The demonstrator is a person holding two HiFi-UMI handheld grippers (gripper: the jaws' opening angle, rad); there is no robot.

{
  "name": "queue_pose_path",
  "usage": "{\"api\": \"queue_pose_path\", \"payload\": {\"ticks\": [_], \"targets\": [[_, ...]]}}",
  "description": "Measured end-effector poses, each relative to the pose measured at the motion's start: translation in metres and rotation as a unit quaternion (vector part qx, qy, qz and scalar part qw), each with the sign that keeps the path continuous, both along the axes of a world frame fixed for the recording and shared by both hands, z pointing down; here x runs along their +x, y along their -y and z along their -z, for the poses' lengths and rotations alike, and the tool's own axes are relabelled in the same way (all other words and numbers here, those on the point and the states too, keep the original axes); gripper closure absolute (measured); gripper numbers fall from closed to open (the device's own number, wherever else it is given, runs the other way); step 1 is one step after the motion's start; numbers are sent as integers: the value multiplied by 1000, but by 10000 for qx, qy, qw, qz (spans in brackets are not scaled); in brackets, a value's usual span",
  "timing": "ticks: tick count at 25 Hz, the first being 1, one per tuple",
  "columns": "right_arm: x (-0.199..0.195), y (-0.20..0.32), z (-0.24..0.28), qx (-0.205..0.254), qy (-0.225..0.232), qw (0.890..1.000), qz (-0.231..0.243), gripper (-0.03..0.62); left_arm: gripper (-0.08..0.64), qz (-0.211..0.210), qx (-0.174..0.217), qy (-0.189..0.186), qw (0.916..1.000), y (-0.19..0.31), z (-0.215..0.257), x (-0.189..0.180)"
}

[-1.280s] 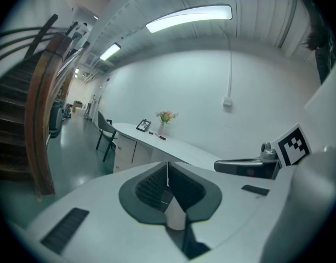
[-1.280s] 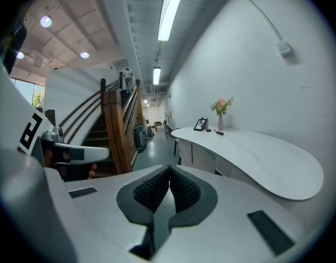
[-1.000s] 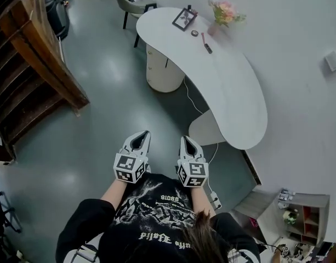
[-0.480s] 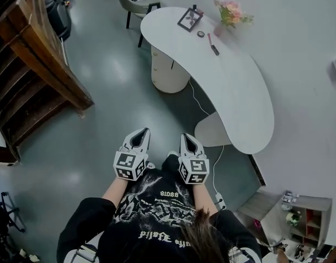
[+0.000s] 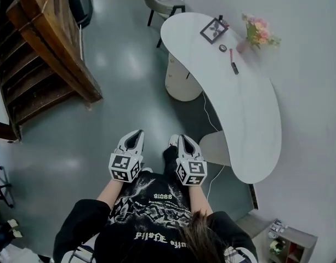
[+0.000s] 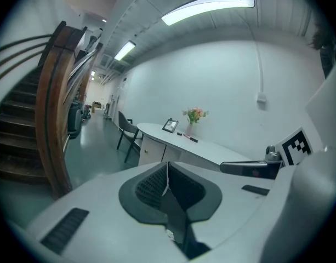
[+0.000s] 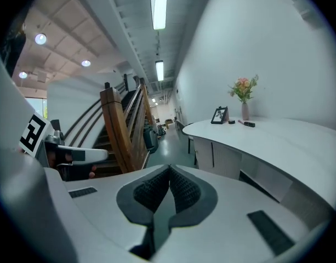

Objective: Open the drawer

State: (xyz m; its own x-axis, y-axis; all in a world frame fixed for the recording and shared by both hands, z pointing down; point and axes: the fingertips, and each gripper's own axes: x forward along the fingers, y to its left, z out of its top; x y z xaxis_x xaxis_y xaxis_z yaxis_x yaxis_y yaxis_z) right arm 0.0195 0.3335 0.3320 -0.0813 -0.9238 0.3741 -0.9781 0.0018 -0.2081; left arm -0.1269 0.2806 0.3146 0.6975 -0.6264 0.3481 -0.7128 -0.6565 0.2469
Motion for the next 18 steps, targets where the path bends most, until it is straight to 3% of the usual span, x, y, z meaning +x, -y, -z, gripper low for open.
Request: {"api": "queue_pose_path", "payload": {"ticks": [5, 18], "targets": [[21, 59, 4, 65, 178, 9991, 392, 566, 532, 240, -129, 140, 9995, 42, -6, 21], [115, 184, 18, 135, -76, 9947, 1017, 566, 533, 470, -127, 298, 9984, 134, 0, 130]]}}
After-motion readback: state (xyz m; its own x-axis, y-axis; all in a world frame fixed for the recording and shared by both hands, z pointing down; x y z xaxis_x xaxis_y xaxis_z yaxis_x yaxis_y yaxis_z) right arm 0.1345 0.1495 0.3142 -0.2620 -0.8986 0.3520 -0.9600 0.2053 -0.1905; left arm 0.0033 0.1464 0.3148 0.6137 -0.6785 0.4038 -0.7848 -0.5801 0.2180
